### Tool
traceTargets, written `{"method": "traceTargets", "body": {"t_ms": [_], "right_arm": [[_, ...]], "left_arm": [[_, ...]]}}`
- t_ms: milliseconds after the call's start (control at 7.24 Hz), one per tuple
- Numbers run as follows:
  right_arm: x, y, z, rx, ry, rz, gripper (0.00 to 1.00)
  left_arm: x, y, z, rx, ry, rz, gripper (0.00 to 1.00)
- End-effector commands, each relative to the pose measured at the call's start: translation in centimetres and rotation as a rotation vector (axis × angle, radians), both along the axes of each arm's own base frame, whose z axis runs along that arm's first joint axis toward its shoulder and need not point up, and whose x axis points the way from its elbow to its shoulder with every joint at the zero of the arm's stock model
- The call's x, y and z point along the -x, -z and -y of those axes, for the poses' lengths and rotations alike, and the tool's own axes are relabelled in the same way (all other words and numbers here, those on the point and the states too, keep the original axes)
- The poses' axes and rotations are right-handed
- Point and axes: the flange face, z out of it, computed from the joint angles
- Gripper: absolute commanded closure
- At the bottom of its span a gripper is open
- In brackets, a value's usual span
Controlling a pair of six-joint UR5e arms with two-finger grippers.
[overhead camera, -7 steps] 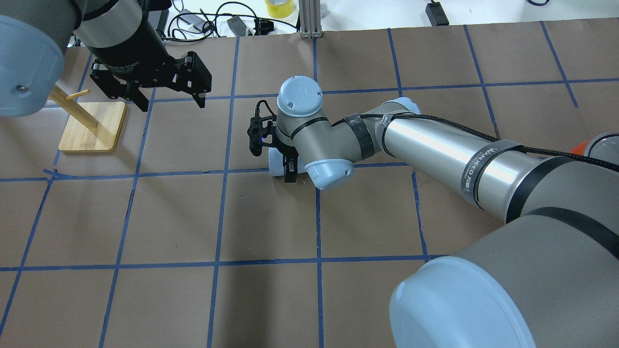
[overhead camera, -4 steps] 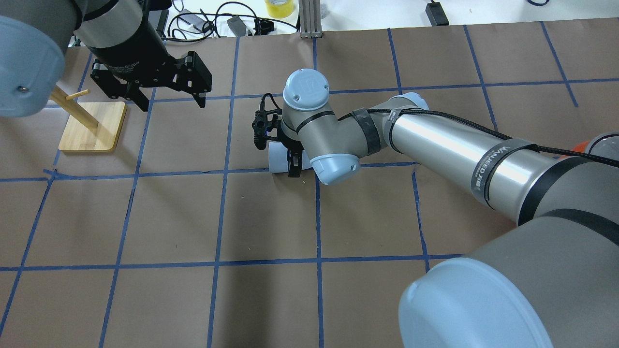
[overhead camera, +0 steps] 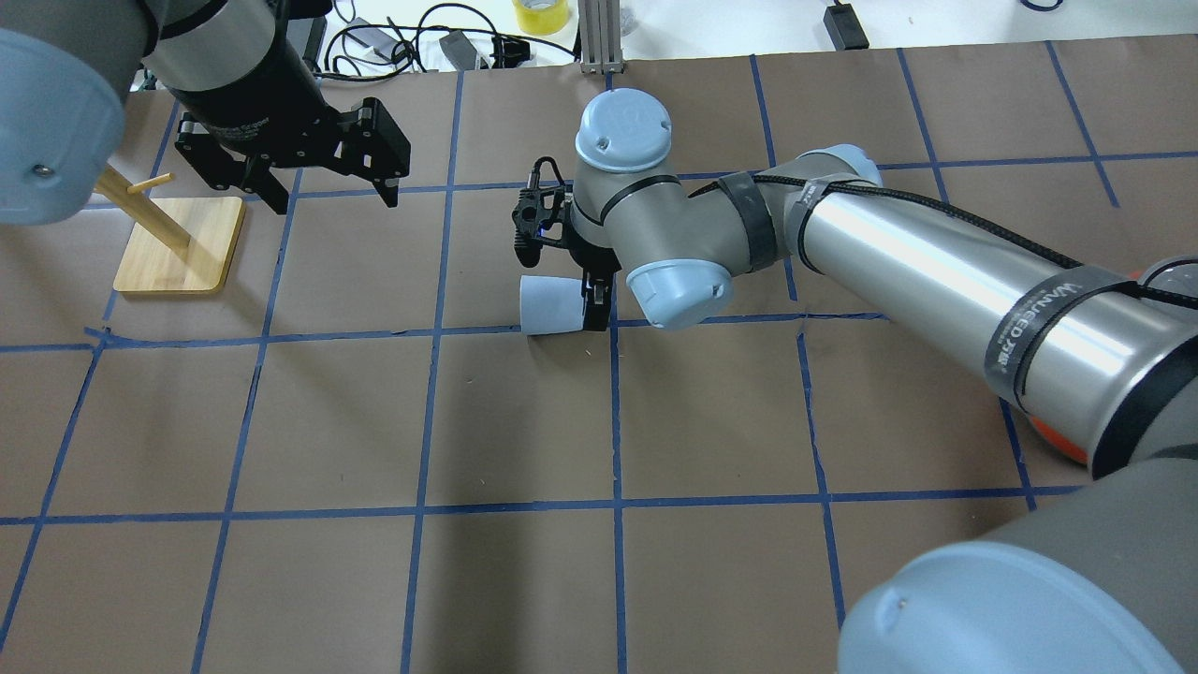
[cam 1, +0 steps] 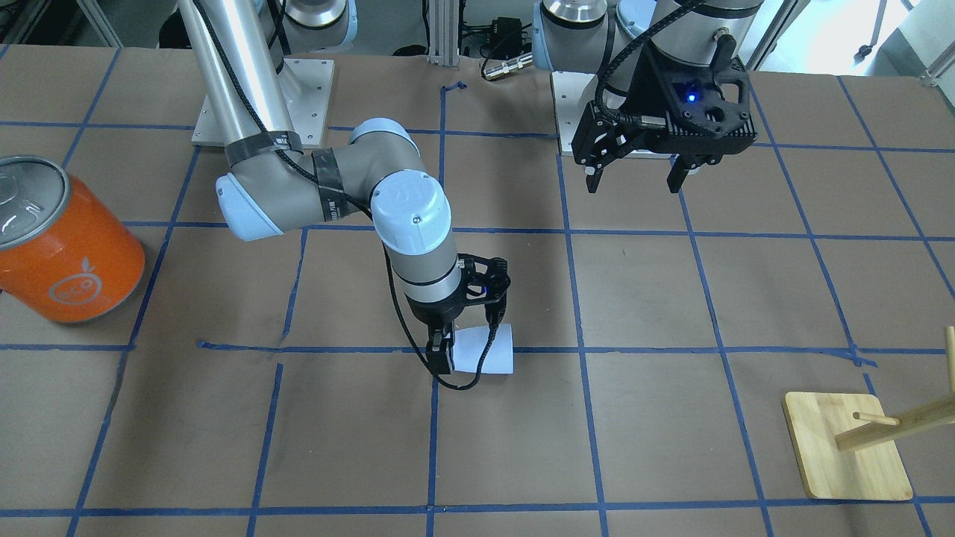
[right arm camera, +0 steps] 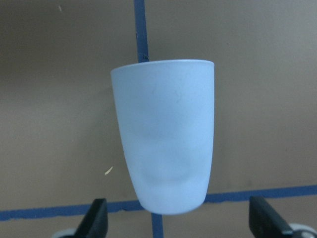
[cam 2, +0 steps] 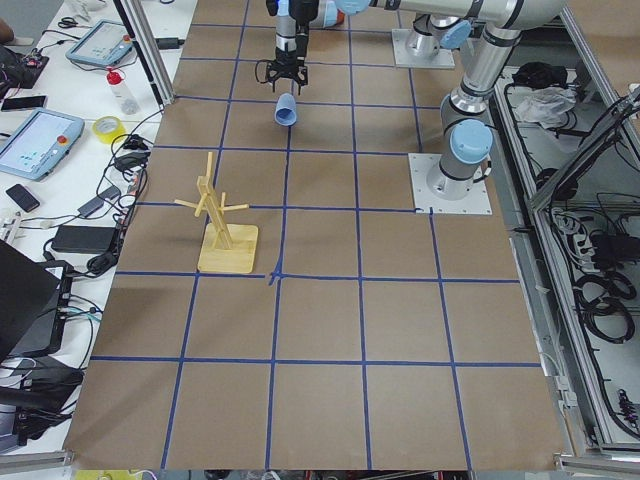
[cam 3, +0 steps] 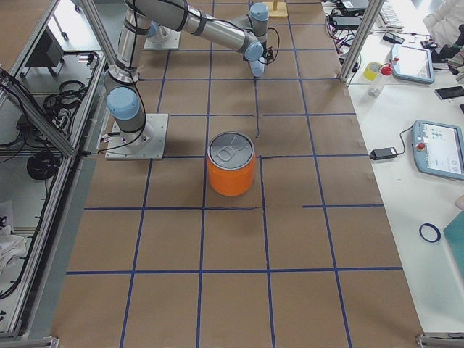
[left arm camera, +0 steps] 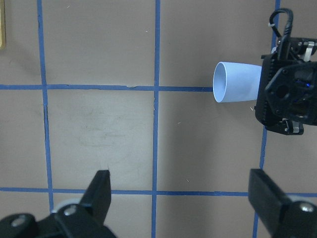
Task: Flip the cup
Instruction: 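Lay the white cup on its side and open the right gripper, then withdraw the right gripper while reaching the left gripper to the cup's open end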
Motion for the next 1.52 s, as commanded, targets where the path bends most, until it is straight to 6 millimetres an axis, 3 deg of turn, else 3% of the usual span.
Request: {"method": "traceTargets", "body": {"t_ms": [0, 276, 553, 691, 829, 1105, 1382], "right_arm": [[4.2, -3.6, 0.6, -0.037, 0.065, -0.012, 0.0], [8.8, -8.4, 0.1, -0.07, 0.143, -0.022, 0.0], [14.6, -12.6, 0.0, -0.08, 0.239, -0.029, 0.0], [16.2, -15.1, -1.2, -0.091, 0.327, -0.035, 0.0], [17.0, -16.9, -2.6, -0.119, 0.464, -0.055, 0.0], [18.1, -21.2, -5.2, -0.102, 0.574, -0.101, 0.0], [18.7, -24.2, -7.0, -0.207, 0.777, -0.137, 0.0]], "left_arm": [[0.0, 0.1, 0.1, -0.003, 0.023, 0.003, 0.0], [0.1, 1.3, 1.2, -0.027, 0.022, -0.023, 0.0], [-0.4, 6.0, 4.5, -0.07, 0.024, -0.043, 0.0], [0.0, 8.6, 6.4, -0.091, 0.025, -0.078, 0.0], [0.1, 11.2, 8.3, -0.1, 0.068, -0.089, 0.0], [0.3, 16.4, 11.4, -0.114, 0.065, -0.098, 0.0], [1.8, 20.6, 12.1, -0.187, 0.067, -0.269, 0.0]]}}
